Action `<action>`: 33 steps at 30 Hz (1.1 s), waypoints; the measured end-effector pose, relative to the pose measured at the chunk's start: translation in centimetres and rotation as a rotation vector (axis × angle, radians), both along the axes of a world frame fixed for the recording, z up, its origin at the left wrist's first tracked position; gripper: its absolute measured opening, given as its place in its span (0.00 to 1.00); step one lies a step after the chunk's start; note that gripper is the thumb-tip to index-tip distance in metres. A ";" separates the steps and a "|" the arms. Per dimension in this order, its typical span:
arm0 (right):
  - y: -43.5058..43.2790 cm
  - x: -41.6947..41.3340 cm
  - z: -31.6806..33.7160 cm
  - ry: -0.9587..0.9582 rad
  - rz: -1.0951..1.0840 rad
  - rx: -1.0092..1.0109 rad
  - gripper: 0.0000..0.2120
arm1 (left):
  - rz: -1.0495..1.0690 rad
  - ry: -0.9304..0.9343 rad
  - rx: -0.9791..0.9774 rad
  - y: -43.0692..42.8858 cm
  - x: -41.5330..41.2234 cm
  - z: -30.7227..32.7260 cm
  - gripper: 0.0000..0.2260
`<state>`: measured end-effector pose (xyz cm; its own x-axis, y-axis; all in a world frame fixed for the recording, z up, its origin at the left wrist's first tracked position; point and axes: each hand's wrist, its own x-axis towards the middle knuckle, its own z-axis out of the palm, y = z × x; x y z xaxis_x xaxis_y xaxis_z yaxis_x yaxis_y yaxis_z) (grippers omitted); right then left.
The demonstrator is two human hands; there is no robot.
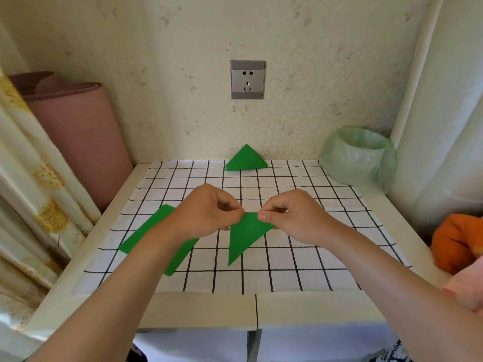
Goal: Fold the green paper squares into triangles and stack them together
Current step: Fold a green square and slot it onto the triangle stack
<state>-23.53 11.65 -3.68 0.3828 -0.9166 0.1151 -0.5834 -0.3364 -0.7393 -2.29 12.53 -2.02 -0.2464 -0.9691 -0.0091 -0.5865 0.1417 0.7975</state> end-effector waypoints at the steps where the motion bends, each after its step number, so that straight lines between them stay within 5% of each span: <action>1: -0.1 -0.2 0.2 -0.022 -0.007 0.011 0.10 | 0.002 0.020 0.022 -0.2 0.5 0.2 0.04; 13: -0.4 -0.3 0.1 -0.264 -0.164 0.071 0.07 | 0.189 0.438 0.125 -0.4 -1.1 -0.6 0.07; 17: -0.4 -0.1 0.2 -0.268 -0.184 0.131 0.07 | 0.290 0.413 0.094 -0.5 -2.0 -1.3 0.04; 23: -0.1 0.6 0.0 -0.232 -0.139 0.071 0.04 | 0.151 0.190 0.064 0.2 -2.6 -1.7 0.05; 33: -0.5 0.8 -0.8 -0.158 -0.159 0.016 0.06 | 0.135 0.093 0.090 0.4 -2.2 -1.1 0.08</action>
<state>-22.70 11.11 -4.50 0.2118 -0.9661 0.1474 -0.5043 -0.2372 -0.8303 -4.53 12.88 -3.17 -0.1181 -0.9897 -0.0804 -0.5187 -0.0075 0.8549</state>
